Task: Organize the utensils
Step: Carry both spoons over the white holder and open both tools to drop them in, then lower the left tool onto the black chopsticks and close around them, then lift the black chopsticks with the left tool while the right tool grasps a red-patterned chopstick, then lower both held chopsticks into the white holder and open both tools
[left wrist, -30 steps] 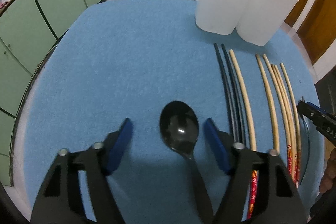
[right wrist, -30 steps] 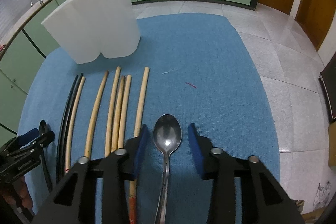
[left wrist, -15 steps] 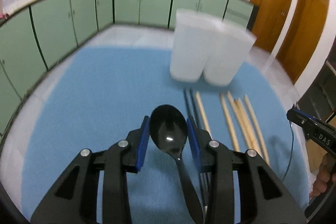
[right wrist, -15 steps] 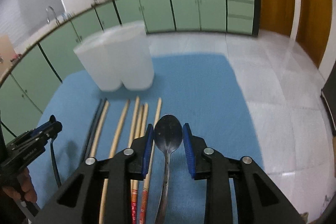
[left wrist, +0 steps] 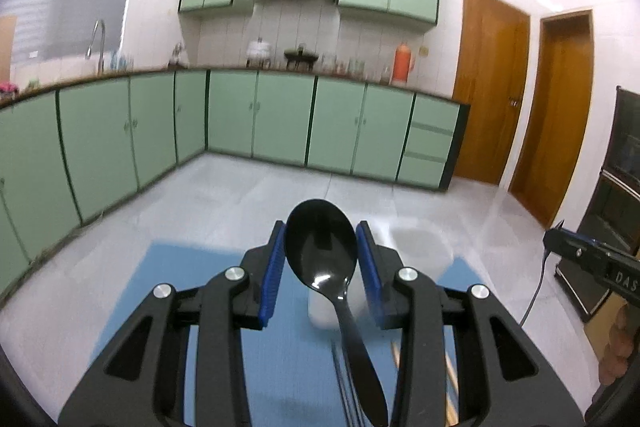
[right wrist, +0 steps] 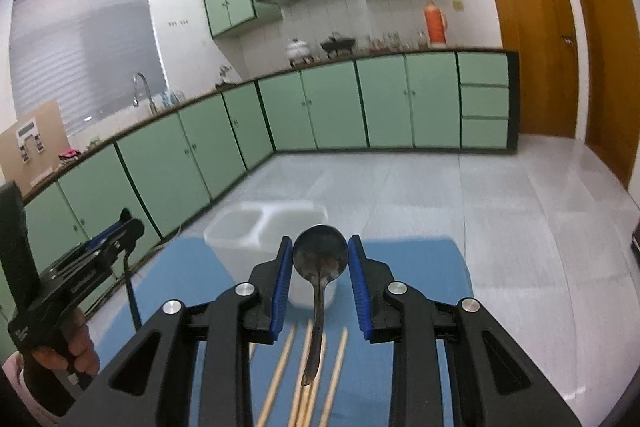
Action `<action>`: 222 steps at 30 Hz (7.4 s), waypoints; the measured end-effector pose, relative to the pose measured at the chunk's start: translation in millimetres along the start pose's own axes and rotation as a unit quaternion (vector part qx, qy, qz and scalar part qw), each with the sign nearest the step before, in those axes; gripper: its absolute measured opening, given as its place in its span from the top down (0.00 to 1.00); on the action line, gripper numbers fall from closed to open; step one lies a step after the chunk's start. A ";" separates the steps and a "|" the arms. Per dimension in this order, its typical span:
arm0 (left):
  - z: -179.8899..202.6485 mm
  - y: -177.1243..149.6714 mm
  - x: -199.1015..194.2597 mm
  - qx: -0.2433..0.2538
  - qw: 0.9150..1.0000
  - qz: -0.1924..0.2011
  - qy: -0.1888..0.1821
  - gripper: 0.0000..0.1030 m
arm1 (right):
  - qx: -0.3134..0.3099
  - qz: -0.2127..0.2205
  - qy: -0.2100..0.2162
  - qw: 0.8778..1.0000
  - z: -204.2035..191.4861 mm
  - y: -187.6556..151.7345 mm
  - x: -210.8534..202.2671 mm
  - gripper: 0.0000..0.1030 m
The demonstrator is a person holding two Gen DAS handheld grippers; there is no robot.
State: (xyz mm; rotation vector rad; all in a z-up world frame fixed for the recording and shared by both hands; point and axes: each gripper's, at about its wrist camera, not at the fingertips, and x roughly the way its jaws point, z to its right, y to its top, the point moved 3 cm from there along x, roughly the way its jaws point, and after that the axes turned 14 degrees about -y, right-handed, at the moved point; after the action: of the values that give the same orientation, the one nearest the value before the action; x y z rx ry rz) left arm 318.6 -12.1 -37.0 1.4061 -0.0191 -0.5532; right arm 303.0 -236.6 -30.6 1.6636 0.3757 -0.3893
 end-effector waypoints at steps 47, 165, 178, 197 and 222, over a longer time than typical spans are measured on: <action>-10.0 -32.4 2.3 0.019 0.999 -0.025 0.003 0.13 | 0.009 0.007 -0.031 0.999 -17.8 -45.0 20.1 0.19; 40.1 -213.0 -82.4 -0.018 0.964 -0.264 -0.017 0.94 | -0.075 -0.161 -0.070 0.982 -13.8 -237.1 -56.6 0.94; 57.8 -129.3 -127.5 0.021 0.988 -0.153 -0.016 0.94 | -0.072 -0.078 -0.070 0.992 -12.7 -170.7 -109.1 0.94; 73.6 -17.4 -106.5 0.021 0.995 -0.076 -0.055 0.94 | -0.025 -0.036 -0.030 0.999 7.3 -45.8 -113.9 0.95; 88.1 112.9 -112.1 0.048 0.993 0.103 -0.044 0.94 | -0.048 0.050 0.025 0.997 -21.6 67.5 -100.2 0.95</action>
State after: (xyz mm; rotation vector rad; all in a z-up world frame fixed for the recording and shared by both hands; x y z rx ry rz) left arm 231.2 -44.6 119.2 1.4511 -0.2621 -0.4472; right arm 246.0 -225.7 77.5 1.5924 0.3421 -0.2523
